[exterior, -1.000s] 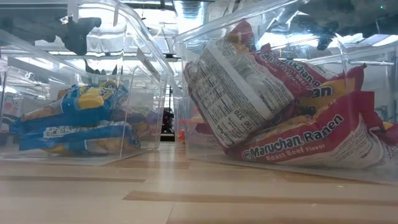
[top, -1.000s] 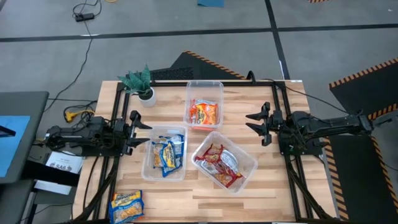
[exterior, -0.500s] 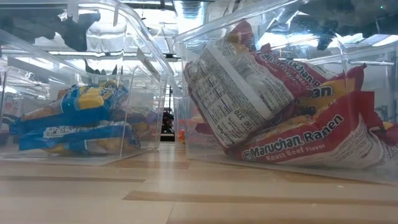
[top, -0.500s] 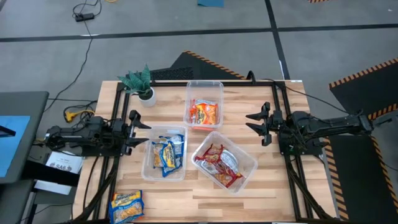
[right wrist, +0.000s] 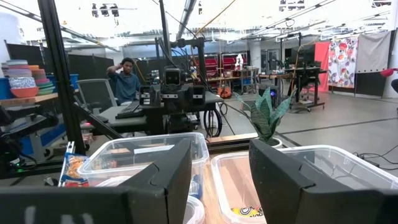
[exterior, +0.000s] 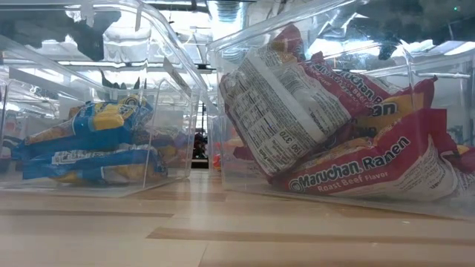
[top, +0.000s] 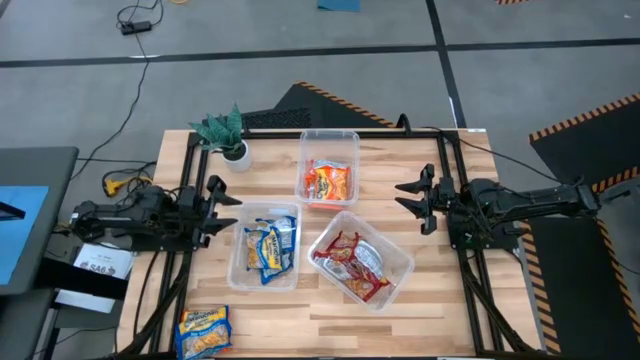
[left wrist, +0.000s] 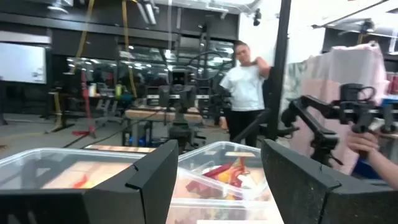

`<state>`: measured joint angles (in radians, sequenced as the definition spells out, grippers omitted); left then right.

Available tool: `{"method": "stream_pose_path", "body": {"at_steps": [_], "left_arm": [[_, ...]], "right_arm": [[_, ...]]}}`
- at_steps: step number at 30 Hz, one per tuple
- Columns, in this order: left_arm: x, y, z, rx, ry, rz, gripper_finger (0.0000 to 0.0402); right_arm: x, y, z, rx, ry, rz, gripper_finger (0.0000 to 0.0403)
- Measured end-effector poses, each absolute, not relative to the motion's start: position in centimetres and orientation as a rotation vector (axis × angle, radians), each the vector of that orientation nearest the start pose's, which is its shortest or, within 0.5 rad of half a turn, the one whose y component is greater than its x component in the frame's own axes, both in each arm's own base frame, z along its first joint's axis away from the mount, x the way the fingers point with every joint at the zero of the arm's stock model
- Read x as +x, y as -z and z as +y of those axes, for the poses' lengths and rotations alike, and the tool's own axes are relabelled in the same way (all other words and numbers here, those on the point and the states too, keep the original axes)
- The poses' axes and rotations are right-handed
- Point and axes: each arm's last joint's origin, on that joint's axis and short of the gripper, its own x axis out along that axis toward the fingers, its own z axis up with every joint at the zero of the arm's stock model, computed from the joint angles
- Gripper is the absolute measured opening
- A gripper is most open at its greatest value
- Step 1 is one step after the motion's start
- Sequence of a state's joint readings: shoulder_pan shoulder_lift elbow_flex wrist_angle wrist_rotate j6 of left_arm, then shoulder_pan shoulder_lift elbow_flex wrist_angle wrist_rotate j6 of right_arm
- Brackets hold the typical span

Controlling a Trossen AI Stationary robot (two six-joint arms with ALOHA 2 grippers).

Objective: Sort Maruchan noodles
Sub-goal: Put the blue noodle pack into the bottom left transparent bin

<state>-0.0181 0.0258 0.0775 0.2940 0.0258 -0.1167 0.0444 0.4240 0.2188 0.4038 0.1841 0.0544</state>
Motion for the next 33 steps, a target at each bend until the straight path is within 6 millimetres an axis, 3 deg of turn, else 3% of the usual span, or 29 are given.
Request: {"method": "stream_pose_path", "body": {"at_steps": [6,15,20,24,29,33], "left_arm": [[9.2,-24.8,-0.9,-0.079,0.163,-0.310,0.0219],[12.3,-30.2,-3.8,-0.159,0.345,0.097,0.0219],[14.0,-33.4,-7.7,-0.238,0.476,0.319,0.0219],[14.7,-34.6,-11.4,-0.291,0.425,0.525,0.0219],[15.2,-34.2,-16.4,-0.371,0.311,0.803,0.0219],[15.5,-32.7,-20.4,-0.428,0.239,0.941,0.0219]], "right_arm": [[12.6,-24.0,0.0,0.075,0.134,-0.201,0.0182],[12.6,-24.0,0.0,0.074,0.134,-0.197,0.0182],[12.6,-23.9,0.0,0.074,0.134,-0.194,0.0182],[12.6,-23.9,0.0,0.074,0.134,-0.193,0.0182],[12.6,-23.9,0.0,0.074,0.134,-0.191,0.0182],[12.6,-23.9,0.0,0.074,0.134,-0.190,0.0182]]}}
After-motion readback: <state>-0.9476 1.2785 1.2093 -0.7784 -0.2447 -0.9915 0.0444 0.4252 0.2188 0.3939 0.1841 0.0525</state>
